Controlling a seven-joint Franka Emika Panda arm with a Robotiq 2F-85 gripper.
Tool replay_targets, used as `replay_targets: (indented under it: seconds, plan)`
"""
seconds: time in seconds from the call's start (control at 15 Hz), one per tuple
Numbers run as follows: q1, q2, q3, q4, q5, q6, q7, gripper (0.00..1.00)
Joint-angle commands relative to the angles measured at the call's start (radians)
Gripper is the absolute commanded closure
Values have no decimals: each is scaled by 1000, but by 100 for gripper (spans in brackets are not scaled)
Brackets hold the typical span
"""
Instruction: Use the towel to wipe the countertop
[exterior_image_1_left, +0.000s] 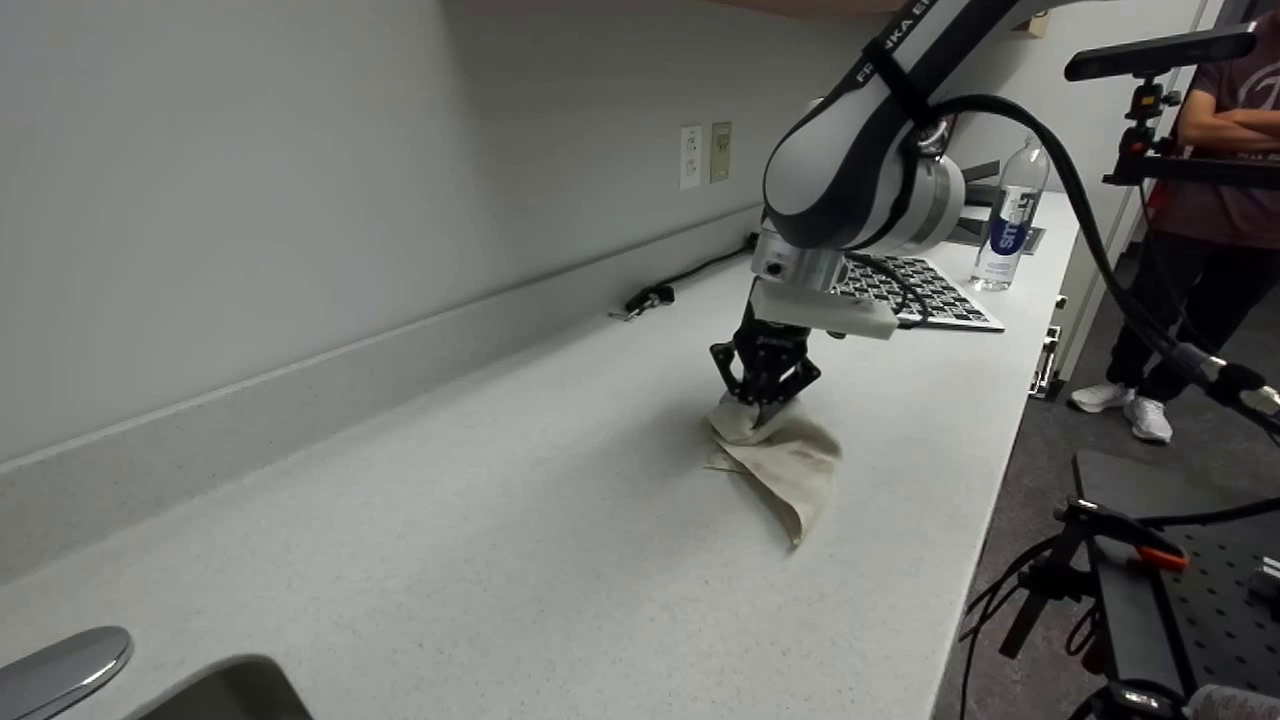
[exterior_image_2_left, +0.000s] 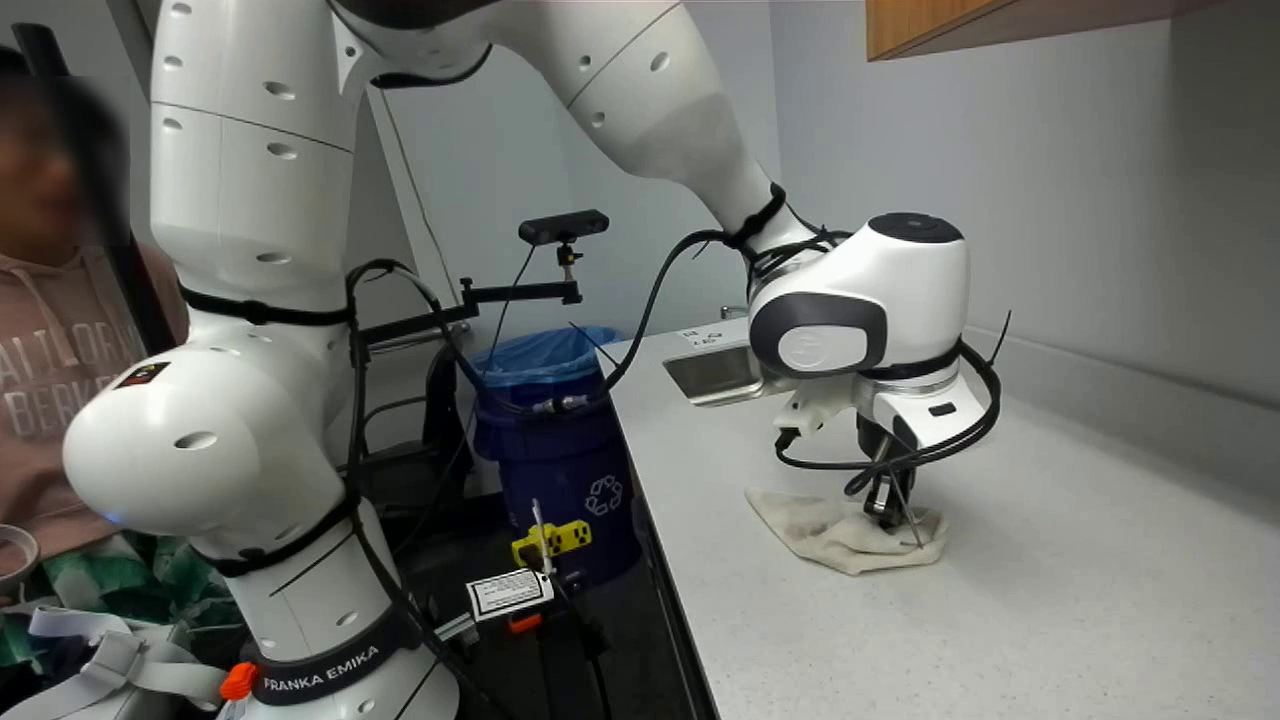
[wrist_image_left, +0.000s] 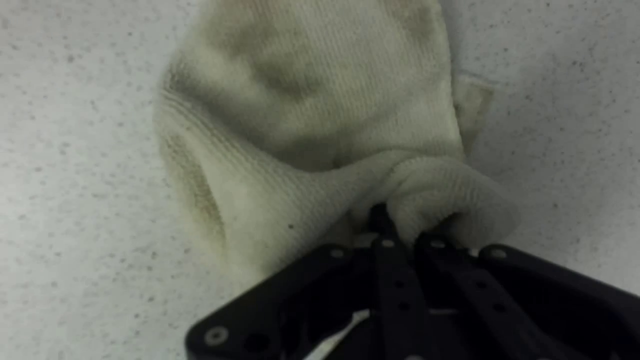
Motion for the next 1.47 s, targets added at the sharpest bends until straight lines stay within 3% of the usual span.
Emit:
replay_targets:
  seconds: [0.0, 0.27, 0.53, 1.4]
  plan:
    - [32, 2, -63, -77, -91, 7, 96, 99]
    - [39, -14, -85, -92, -156, -25, 158, 99]
    - [20, -23, -69, -100, -174, -20, 105, 99]
    - [204, 59, 24, 236, -397, -222, 101, 99]
